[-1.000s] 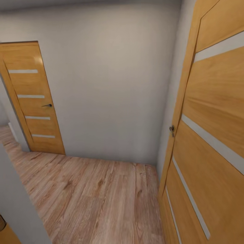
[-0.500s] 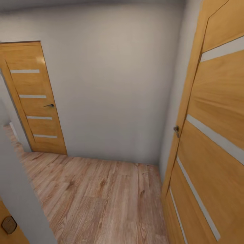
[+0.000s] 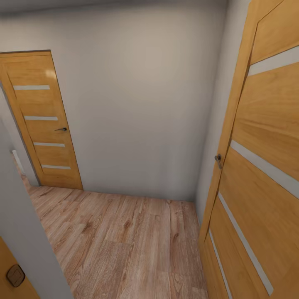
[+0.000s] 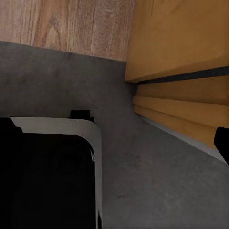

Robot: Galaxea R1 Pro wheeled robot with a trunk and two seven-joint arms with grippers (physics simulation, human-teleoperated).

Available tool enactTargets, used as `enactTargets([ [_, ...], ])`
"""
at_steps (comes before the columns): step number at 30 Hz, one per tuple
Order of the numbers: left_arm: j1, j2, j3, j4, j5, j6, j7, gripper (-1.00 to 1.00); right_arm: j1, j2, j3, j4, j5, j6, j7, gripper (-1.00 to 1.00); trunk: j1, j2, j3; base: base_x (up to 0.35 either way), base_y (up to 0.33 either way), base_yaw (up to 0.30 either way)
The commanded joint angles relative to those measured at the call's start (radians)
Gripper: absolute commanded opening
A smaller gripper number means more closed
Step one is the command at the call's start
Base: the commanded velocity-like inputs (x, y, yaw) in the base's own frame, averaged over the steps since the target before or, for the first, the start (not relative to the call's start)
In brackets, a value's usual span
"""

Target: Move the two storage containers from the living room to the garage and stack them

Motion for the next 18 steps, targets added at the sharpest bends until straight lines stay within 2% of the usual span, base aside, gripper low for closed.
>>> enactTargets([
  [1, -0.001, 0.000, 0.001, 0.001, 0.005, -0.004, 0.001, 1.00, -0.001, 0.000, 0.008, 0.003, -0.007, -0.005, 0.000, 1.00, 0.000, -0.001, -0.001, 0.000, 0.000, 0.000],
  [5, -0.001, 0.000, 0.001, 0.001, 0.005, -0.004, 0.001, 1.00, -0.001, 0.000, 0.008, 0.003, -0.007, -0.006, 0.000, 1.00, 0.000, -0.001, -0.001, 0.000, -0.021, 0.000],
  [11, -0.001, 0.001, 0.001, 0.001, 0.005, -0.004, 0.001, 1.00, -0.001, 0.000, 0.008, 0.003, -0.007, -0.006, 0.000, 1.00, 0.000, -0.001, -0.001, 0.000, -0.148, 0.000],
  [18, -0.001, 0.001, 0.001, 0.001, 0.005, -0.004, 0.001, 1.00, -0.001, 0.000, 0.008, 0.003, -0.007, -0.006, 0.000, 1.00, 0.000, -0.001, -0.001, 0.000, -0.020, 0.000],
])
